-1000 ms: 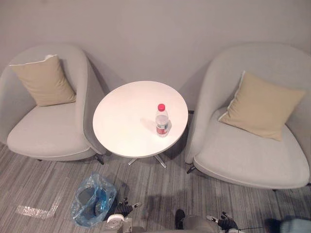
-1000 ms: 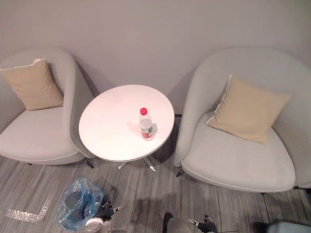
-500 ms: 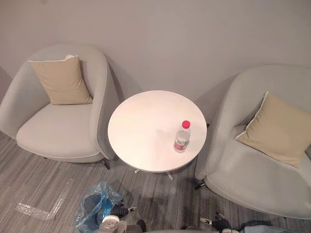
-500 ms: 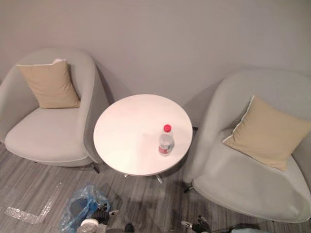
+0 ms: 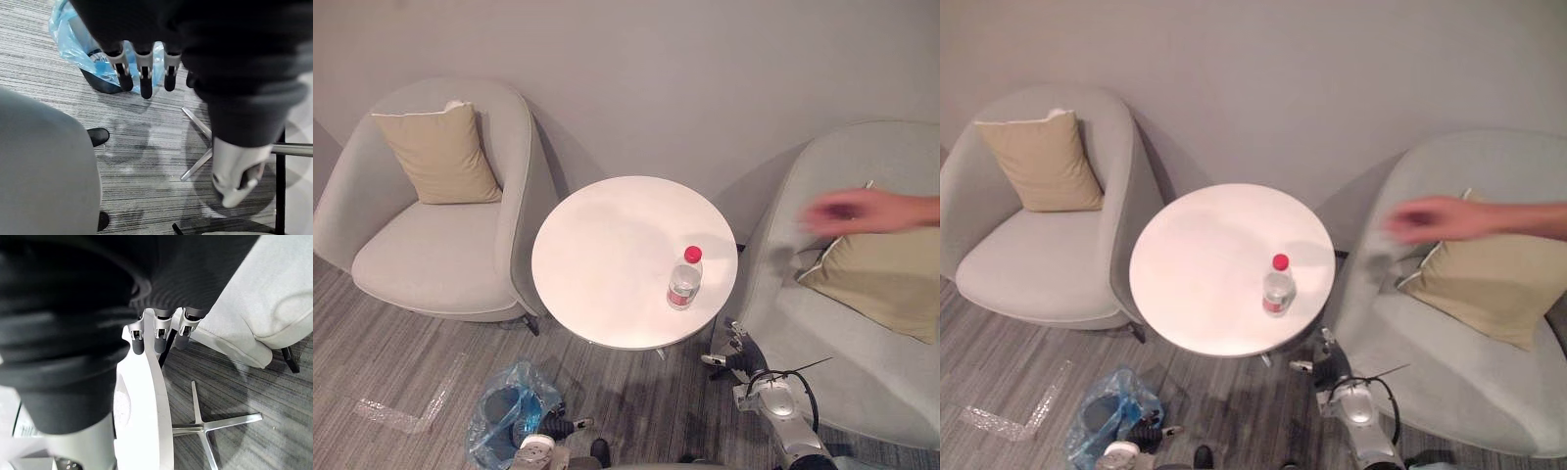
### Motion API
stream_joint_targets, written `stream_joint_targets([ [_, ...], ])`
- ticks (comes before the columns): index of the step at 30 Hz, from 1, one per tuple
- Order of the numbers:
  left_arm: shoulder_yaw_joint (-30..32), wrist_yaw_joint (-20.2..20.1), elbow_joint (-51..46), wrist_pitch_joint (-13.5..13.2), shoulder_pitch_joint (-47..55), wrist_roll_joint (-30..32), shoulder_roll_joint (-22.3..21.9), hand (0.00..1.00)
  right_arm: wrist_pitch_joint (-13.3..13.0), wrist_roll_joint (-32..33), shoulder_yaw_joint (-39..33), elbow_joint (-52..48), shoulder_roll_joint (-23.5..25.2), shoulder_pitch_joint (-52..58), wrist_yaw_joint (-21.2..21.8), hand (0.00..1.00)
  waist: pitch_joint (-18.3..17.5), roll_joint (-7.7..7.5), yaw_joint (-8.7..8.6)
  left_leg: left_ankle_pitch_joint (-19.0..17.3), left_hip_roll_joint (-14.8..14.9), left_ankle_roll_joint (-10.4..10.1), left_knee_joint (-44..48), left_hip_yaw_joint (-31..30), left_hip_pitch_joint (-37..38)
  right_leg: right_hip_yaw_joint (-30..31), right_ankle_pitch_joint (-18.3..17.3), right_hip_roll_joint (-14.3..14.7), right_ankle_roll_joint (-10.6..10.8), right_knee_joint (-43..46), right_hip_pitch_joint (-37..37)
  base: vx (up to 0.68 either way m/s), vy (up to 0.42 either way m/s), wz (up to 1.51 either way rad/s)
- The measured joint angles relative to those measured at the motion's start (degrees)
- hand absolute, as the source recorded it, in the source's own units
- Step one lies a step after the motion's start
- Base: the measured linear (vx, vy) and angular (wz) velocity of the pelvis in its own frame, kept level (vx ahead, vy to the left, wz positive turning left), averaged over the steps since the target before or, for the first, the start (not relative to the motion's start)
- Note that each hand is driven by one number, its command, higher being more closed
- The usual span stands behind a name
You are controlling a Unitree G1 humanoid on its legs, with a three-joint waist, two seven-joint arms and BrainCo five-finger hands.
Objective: Gather rubbish on tea table into small bin, then transfer packed bag to large trash can.
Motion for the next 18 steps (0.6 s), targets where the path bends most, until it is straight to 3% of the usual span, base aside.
stream_joint_targets([
  [14, 0.1, 0.0, -0.3, -0.9, 0.0, 0.3, -0.2, 0.0, -1.3, -2.2, 5.4, 3.2, 0.1, -9.1, -2.8, 0.0, -0.1, -0.47, 0.81, 2.0, -1.2, 1.1, -0.3, -4.4, -2.1, -2.1, 2.0, -0.6, 0.2, -2.3, 0.8, -0.03, 0.01, 0.17],
  [18, 0.2, 0.2, -0.3, -0.9, 0.0, 0.3, -0.4, 0.0, -1.2, -2.7, 5.6, 4.2, 0.2, -9.2, -4.5, 0.0, 0.1, -0.21, 0.98, 5.1, -1.2, 0.9, -4.0, -5.6, -2.0, -2.5, 1.9, -0.5, 0.3, -2.3, -0.2, -0.1, -0.017, 0.11],
])
